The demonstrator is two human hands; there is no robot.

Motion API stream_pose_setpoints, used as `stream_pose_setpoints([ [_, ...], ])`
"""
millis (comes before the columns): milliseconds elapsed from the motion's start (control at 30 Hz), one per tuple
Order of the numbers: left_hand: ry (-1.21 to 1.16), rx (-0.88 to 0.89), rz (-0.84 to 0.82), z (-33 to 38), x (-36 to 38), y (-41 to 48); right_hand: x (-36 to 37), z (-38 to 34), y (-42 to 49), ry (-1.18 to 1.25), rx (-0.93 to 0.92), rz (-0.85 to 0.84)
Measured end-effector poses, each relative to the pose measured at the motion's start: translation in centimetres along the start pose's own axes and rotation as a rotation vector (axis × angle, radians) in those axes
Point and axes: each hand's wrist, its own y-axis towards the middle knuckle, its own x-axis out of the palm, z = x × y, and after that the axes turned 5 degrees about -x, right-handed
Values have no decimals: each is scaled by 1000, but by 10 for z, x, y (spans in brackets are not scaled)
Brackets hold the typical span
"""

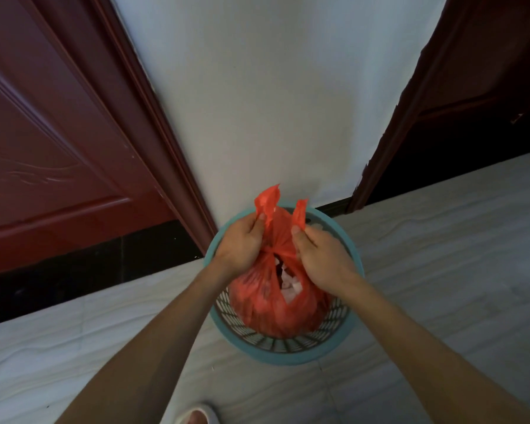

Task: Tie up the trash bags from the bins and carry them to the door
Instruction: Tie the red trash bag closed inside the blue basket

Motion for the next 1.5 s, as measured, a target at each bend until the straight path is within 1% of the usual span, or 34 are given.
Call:
stream_pose_setpoints([
  [67, 39, -19, -19, -14, 4, -2, 3, 8, -10, -69, 16, -44],
  [133, 25, -86, -38, -29, 10, -5, 10, 22, -19, -126, 47, -83],
  [233, 78, -117, -71, -34, 17, -11, 13, 34, -24, -151, 105, -79],
  [267, 91, -117, -81, -35, 17, -15, 11, 33, -23, -126, 129, -65],
  [333, 107, -116, -96, -41, 18, -23, 9, 35, -17, 20, 178, -56],
  [400, 111, -142, -54, -49, 18, -35, 13, 37, -13, 145, 215, -73],
  [433, 95, -141, -24, -53, 20, -41, 17, 38, -12, 204, 231, -55],
  [533, 60, -63, 30, -47, 24, -58, 27, 36, -10, 361, 285, 88],
  [600, 2, -47, 79, -42, 27, -69, 31, 37, -10, 460, 328, 158],
  [667, -146, -89, 134, -42, 28, -81, 35, 39, -16, 531, 346, 156],
  [700, -179, -89, 126, -42, 28, -86, 37, 42, -21, 517, 336, 141],
  [767, -105, 10, 35, -41, 28, -92, 39, 49, -30, 398, 288, 76],
  [833, 3, 82, -16, -40, 29, -88, 43, 56, -37, 214, 190, 33],
  [867, 34, 95, -17, -38, 29, -83, 44, 58, -39, 144, 139, 42],
  [933, 38, 78, -32, -35, 30, -72, 46, 56, -41, 84, 83, 89],
  [1033, -56, -13, -102, -31, 30, -63, 49, 57, -40, 157, 125, 120],
  [1067, -49, -33, -113, -31, 30, -61, 49, 56, -39, 192, 148, 127],
  [1133, 59, -42, -101, -36, 31, -58, 50, 53, -38, 214, 160, 147],
  [1233, 223, -4, -58, -48, 32, -54, 54, 51, -35, 248, 167, 210],
  [1333, 263, 64, -37, -58, 30, -51, 60, 52, -32, 357, 238, 278],
  [1400, 289, 140, -16, -58, 29, -50, 62, 51, -30, 438, 296, 299],
  [1500, 331, 245, -52, -58, 31, -48, 62, 52, -25, 439, 321, 298],
])
